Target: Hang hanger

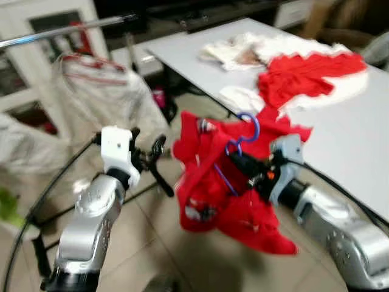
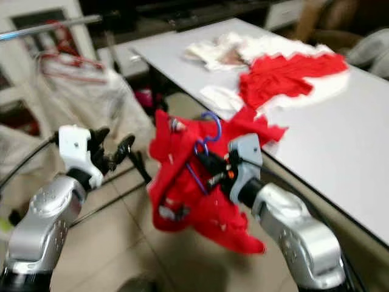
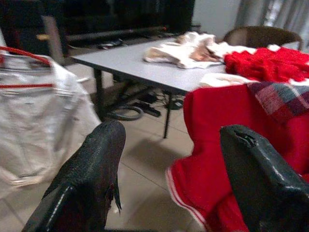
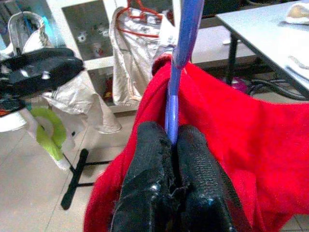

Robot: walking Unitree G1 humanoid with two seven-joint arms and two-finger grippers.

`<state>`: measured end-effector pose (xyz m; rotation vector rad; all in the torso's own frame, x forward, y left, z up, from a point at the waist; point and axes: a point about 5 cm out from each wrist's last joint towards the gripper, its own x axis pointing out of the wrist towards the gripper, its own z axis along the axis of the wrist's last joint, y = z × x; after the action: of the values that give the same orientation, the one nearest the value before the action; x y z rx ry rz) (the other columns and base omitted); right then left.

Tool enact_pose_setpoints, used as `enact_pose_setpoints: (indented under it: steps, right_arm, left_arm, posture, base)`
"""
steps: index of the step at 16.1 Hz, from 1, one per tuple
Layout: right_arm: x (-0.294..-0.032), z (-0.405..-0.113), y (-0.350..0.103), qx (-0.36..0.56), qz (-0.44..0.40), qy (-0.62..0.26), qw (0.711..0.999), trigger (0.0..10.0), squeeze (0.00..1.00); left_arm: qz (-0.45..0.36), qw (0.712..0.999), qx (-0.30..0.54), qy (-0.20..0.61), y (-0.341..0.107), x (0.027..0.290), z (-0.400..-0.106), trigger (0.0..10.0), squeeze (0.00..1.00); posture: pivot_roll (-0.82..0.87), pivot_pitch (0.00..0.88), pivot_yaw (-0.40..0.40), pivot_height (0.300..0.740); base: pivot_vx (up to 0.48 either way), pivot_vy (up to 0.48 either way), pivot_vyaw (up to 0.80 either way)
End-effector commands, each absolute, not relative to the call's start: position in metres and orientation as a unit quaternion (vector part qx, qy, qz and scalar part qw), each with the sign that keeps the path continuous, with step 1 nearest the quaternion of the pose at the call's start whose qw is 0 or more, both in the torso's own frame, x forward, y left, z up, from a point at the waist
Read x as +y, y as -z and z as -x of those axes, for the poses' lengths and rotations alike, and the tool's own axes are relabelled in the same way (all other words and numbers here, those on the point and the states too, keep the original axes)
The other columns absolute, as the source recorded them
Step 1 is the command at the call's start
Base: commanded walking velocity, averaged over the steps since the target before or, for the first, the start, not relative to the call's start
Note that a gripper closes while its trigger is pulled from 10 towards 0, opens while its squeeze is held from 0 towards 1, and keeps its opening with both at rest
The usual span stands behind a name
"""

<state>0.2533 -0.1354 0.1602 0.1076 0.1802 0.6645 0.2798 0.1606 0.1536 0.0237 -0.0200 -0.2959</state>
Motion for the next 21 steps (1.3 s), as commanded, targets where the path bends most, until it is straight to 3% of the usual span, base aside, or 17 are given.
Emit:
enact_pose_setpoints:
  steps: [1, 7, 10, 15, 16, 19, 20, 21]
  right_arm:
    - [-0.131, -0.259, -0.164, 0.07, -0.047, -0.338, 0.937, 10.0, 0.0]
    - [-0.129, -0.288, -0.163, 0.071, -0.045, -0.348, 0.934, 10.0, 0.0]
    - [-0.126, -0.293, -0.163, 0.069, -0.039, -0.357, 0.931, 10.0, 0.0]
    - [-0.134, -0.308, -0.167, 0.045, -0.081, -0.284, 0.954, 10.0, 0.0]
    - [-0.131, -0.312, -0.171, 0.039, -0.092, -0.279, 0.955, 10.0, 0.0]
    - [-0.127, -0.313, -0.177, 0.031, -0.111, -0.279, 0.953, 10.0, 0.0]
    - [-0.125, -0.313, -0.18, 0.029, -0.115, -0.279, 0.953, 10.0, 0.0]
    - [-0.123, -0.313, -0.181, 0.026, -0.12, -0.279, 0.952, 10.0, 0.0]
  left_arm:
    - [-0.035, 0.989, -0.013, 0.141, -0.157, 0.167, -0.28, 10.0, 0.0]
    - [-0.097, 0.983, -0.003, 0.155, -0.164, 0.189, -0.281, 10.0, 0.0]
    - [-0.114, 0.975, 0.001, 0.19, -0.163, 0.179, -0.282, 10.0, 0.0]
    - [-0.098, 0.956, 0.0, 0.275, -0.158, 0.15, -0.28, 10.0, 0.0]
    - [-0.08, 0.953, 0.008, 0.292, -0.155, 0.147, -0.281, 10.0, 1.0]
    - [-0.077, 0.948, 0.014, 0.309, -0.153, 0.145, -0.28, 10.0, 1.0]
    - [-0.071, 0.943, 0.024, 0.325, -0.149, 0.143, -0.278, 10.0, 0.0]
    - [-0.082, 0.944, 0.037, 0.318, -0.143, 0.146, -0.28, 10.0, 0.0]
  posture:
    - [-0.1, 0.058, -0.018, 0.74]
    - [-0.07, 0.047, -0.033, 0.74]
    - [-0.08, 0.041, -0.026, 0.74]
    - [-0.08, 0.033, -0.034, 0.74]
    - [-0.08, 0.032, -0.034, 0.74]
    - [-0.08, 0.032, -0.035, 0.74]
    - [-0.08, 0.033, -0.037, 0.74]
    - [-0.09, 0.034, -0.038, 0.74]
  base:
    - [0.0, 0.0, 0.8]
    - [0.0, 0.0, 0.8]
    - [0.0, 0.0, 0.8]
    - [0.0, 0.0, 0.8]
    - [0.0, 0.0, 0.8]
    - [0.0, 0.0, 0.27]
    - [0.0, 0.0, 0.0]
    - [0.0, 0.0, 0.0]
